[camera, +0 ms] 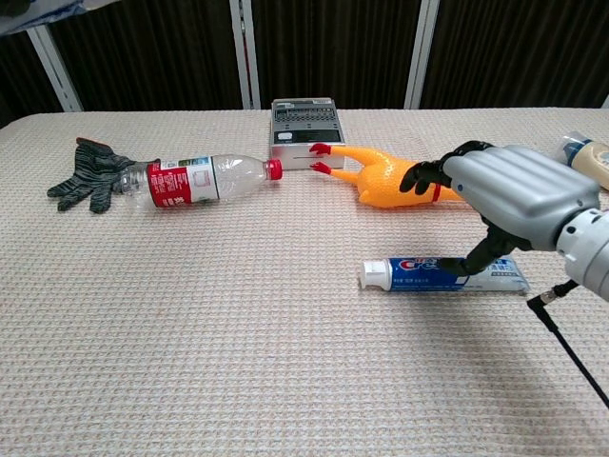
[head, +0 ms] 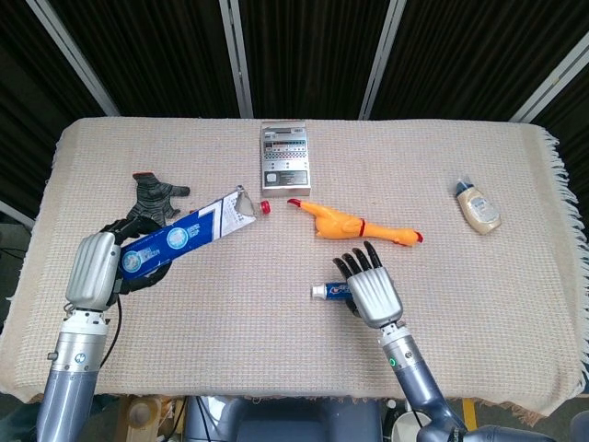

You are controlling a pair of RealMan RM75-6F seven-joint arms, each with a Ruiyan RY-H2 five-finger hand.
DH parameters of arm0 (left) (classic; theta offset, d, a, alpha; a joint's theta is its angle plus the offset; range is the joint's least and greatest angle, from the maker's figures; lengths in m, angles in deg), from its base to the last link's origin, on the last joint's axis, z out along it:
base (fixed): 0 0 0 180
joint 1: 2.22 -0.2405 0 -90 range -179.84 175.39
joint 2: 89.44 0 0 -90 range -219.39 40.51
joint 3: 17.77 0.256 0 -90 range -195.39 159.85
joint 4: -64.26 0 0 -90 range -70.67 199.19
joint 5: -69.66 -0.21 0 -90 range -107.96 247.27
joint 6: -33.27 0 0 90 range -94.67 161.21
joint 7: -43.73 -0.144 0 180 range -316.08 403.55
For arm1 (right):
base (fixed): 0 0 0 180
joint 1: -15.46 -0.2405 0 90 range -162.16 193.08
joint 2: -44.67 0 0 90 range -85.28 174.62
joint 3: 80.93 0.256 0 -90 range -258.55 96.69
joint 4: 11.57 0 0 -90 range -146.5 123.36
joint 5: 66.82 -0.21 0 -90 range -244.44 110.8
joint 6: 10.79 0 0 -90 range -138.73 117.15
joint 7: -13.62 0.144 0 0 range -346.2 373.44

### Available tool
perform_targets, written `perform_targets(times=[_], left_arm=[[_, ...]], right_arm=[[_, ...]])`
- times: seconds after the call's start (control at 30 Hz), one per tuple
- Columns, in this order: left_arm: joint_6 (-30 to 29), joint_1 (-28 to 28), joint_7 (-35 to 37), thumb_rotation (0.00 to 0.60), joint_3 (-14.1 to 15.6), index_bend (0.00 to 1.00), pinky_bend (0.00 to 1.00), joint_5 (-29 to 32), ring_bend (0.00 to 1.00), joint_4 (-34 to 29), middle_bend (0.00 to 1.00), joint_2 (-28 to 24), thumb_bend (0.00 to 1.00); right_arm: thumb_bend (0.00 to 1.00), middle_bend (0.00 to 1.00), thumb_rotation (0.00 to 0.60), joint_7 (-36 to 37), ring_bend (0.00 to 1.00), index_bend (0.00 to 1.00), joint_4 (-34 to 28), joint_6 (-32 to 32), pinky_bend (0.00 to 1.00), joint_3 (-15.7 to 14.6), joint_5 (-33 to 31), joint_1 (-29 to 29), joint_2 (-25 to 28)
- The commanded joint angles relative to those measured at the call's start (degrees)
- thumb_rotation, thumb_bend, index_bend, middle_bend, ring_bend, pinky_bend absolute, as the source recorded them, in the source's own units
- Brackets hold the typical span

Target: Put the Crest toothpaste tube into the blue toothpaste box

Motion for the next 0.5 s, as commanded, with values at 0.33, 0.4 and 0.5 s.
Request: perform_targets(times=[0.33, 0.4, 0.5], left_arm=[[2.21, 1.24, 4.38, 0.6, 2.48, 0.49, 0.37, 1.18, 0.38, 4.44, 0.47, 2.36, 0.39], [3.29, 1.49, 5.99, 0.6, 3.0, 0.49, 0.37, 0.98, 0.38, 5.35, 0.48, 2.94, 0.39], [5.98, 2.03, 8.79, 0.6, 4.11, 0.49, 0.37, 0.4, 0.38, 6.71, 0.48, 3.39, 0.39]], right_arm=[[0.24, 0.38, 0.6, 5.75, 0.2, 0.28, 6.91, 1.81, 0.07, -0.99, -2.98, -0.53, -0.01], [0.24, 0.38, 0.6, 7.02, 0.2, 0.28, 7.82, 1.75, 0.07, -1.23, -3.09, -0.32, 0.13], [0.24, 0.38, 0.6, 8.56, 0.2, 0.28, 8.89, 1.46, 0.07, -1.75, -2.91, 0.06, 0.44]])
